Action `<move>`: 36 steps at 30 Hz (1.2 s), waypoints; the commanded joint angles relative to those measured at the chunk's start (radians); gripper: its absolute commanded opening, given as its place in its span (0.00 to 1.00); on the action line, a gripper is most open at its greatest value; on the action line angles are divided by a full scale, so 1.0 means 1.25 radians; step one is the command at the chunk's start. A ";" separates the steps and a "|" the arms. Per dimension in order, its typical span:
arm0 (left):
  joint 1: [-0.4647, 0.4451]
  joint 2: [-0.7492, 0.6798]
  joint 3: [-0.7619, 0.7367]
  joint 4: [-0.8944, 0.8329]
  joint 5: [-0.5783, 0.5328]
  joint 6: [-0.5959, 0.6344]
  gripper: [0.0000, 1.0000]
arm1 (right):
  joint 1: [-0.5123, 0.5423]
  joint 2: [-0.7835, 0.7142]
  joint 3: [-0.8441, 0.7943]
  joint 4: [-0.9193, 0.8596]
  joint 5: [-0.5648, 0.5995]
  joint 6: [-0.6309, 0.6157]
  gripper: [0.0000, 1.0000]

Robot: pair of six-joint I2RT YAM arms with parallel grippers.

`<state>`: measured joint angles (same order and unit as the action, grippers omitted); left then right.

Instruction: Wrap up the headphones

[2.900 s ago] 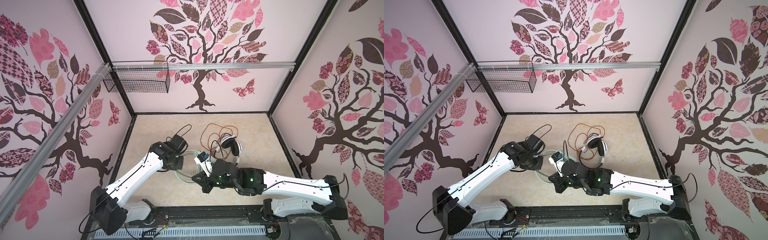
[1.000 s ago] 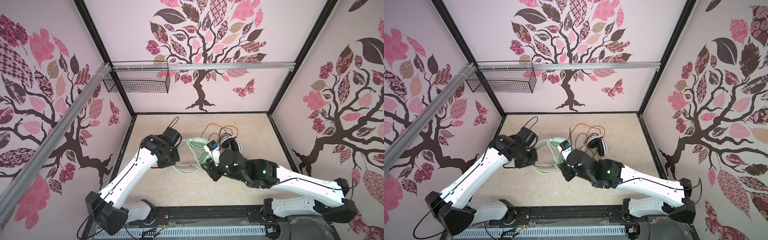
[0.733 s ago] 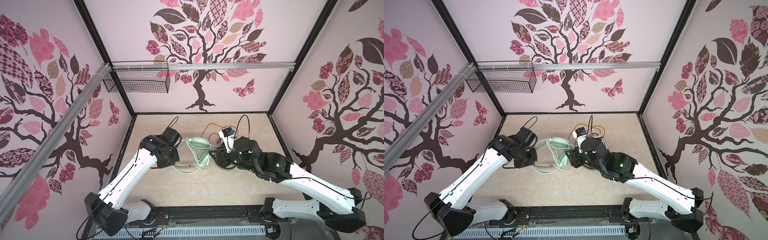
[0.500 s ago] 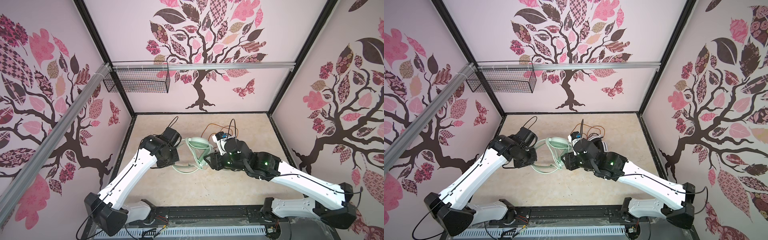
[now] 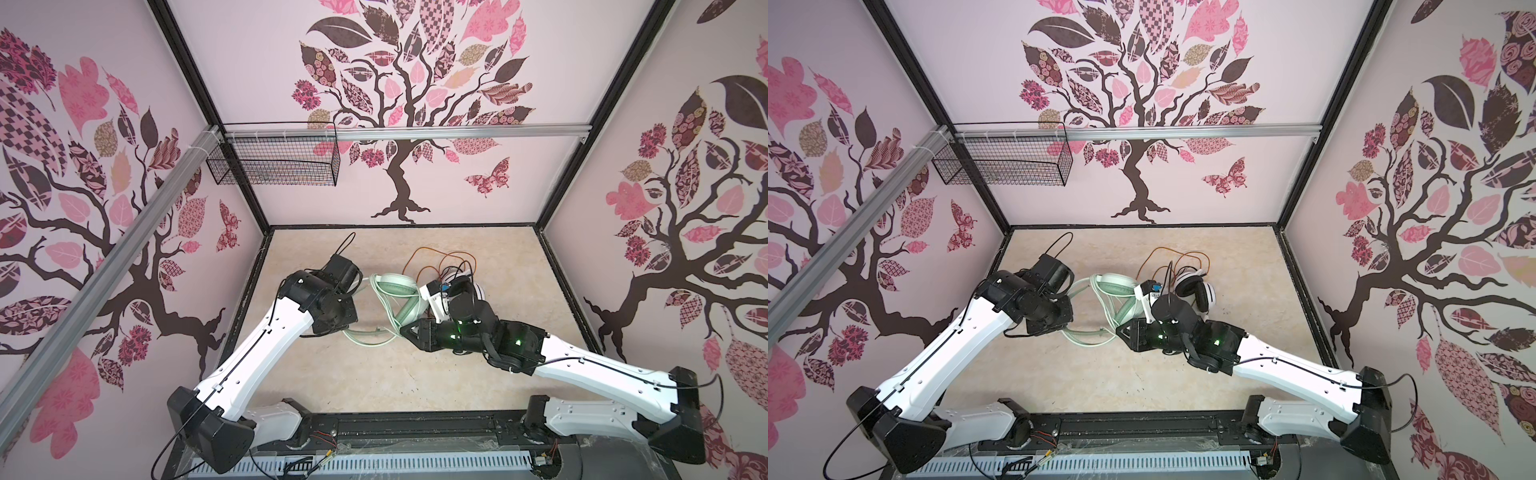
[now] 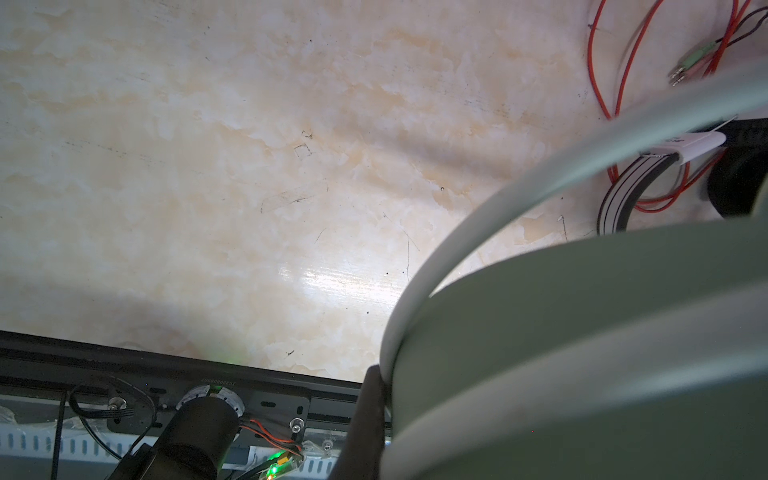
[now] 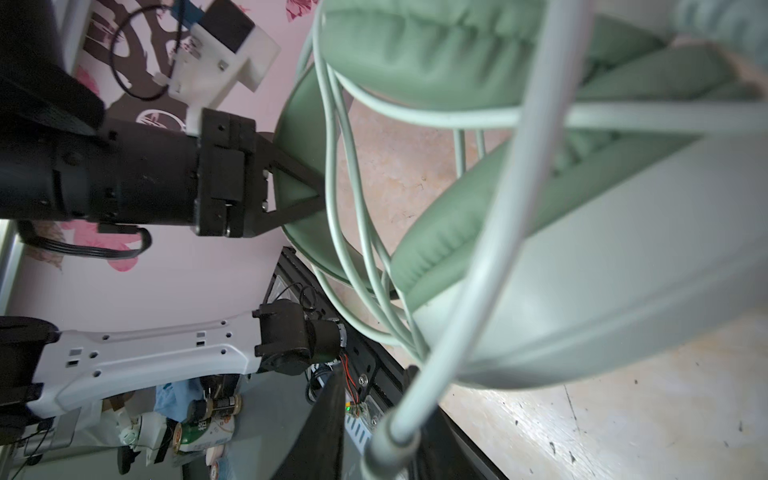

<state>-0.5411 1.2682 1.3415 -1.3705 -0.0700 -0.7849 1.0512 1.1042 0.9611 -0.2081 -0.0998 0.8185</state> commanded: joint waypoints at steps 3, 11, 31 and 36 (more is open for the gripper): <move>0.002 -0.040 -0.020 0.052 0.018 -0.004 0.00 | -0.009 -0.037 0.061 0.051 0.033 -0.005 0.22; 0.002 -0.054 -0.052 0.058 0.016 -0.004 0.00 | -0.044 0.006 0.158 0.032 -0.040 -0.041 0.24; -0.086 -0.068 -0.088 0.073 -0.064 -0.043 0.00 | -0.231 0.098 0.101 0.292 -0.246 0.245 0.14; -0.087 -0.069 -0.094 0.080 -0.065 -0.048 0.00 | -0.230 0.121 0.046 0.414 -0.234 0.382 0.14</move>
<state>-0.6346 1.2160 1.2396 -1.3182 -0.1589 -0.8646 0.7719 1.2331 1.0378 0.1593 -0.3973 1.1610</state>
